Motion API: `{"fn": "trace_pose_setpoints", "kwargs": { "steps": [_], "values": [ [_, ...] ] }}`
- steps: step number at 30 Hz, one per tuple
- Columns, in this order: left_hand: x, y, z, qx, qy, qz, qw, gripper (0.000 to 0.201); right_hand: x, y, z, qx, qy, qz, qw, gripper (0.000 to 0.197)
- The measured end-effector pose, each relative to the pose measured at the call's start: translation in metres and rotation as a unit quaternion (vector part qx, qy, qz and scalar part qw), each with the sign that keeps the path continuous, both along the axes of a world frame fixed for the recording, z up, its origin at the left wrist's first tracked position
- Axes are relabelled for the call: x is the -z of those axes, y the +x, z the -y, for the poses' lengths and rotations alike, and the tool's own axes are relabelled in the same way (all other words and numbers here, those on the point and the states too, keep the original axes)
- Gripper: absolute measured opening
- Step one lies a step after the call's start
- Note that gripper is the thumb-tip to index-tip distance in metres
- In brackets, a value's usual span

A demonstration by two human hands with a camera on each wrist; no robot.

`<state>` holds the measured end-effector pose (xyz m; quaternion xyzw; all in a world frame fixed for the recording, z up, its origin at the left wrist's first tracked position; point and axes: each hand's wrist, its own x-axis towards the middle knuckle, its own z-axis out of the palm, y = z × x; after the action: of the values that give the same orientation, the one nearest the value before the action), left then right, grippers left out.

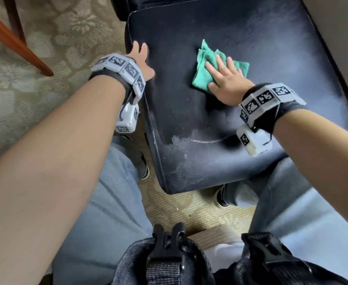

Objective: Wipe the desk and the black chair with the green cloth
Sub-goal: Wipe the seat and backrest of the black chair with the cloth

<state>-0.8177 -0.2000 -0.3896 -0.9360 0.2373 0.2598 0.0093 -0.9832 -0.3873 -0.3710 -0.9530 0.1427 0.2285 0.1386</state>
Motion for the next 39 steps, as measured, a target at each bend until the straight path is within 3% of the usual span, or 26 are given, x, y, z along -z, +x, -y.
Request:
{"fn": "trace_pose_setpoints", "kwargs": {
  "steps": [3,8,11,14,16,19,21,27,32,39],
  "values": [
    [-0.006,0.001,0.004,-0.025,-0.033,-0.003,0.999,0.074,-0.003,-0.025,-0.013,-0.067,0.002,-0.014,0.998,0.060],
    [-0.005,-0.018,-0.009,-0.143,-0.092,-0.044,0.985,0.078,-0.016,-0.069,-0.042,-0.205,-0.003,-0.086,0.975,0.058],
    [-0.006,-0.045,-0.012,-0.194,-0.116,-0.084,0.970,0.081,-0.020,-0.091,-0.053,-0.219,-0.011,-0.093,0.971,0.057],
    [-0.005,-0.072,-0.014,-0.207,-0.110,-0.101,0.967,0.084,-0.015,-0.099,-0.050,-0.149,0.007,-0.053,0.987,0.056],
    [-0.004,-0.089,-0.018,-0.201,-0.096,-0.105,0.969,0.087,-0.010,-0.099,-0.035,-0.050,0.026,-0.030,0.998,0.056],
    [-0.005,-0.111,-0.023,-0.186,-0.091,-0.094,0.974,0.084,-0.008,-0.110,-0.002,0.115,0.025,0.000,0.993,0.056],
    [-0.007,-0.121,-0.027,-0.157,-0.085,-0.077,0.981,0.083,-0.007,-0.120,0.010,0.174,0.018,0.005,0.985,0.055],
    [-0.018,-0.132,-0.032,-0.108,-0.070,-0.092,0.987,0.090,-0.007,-0.113,-0.021,0.292,0.052,0.010,0.955,0.054],
    [-0.024,-0.129,-0.033,-0.105,-0.062,-0.092,0.988,0.090,-0.008,-0.113,-0.061,0.316,0.084,-0.001,0.945,0.053],
    [-0.023,-0.124,-0.039,-0.098,-0.082,-0.088,0.988,0.090,0.012,-0.119,-0.104,0.369,0.069,0.054,0.926,0.058]
  ]
}}
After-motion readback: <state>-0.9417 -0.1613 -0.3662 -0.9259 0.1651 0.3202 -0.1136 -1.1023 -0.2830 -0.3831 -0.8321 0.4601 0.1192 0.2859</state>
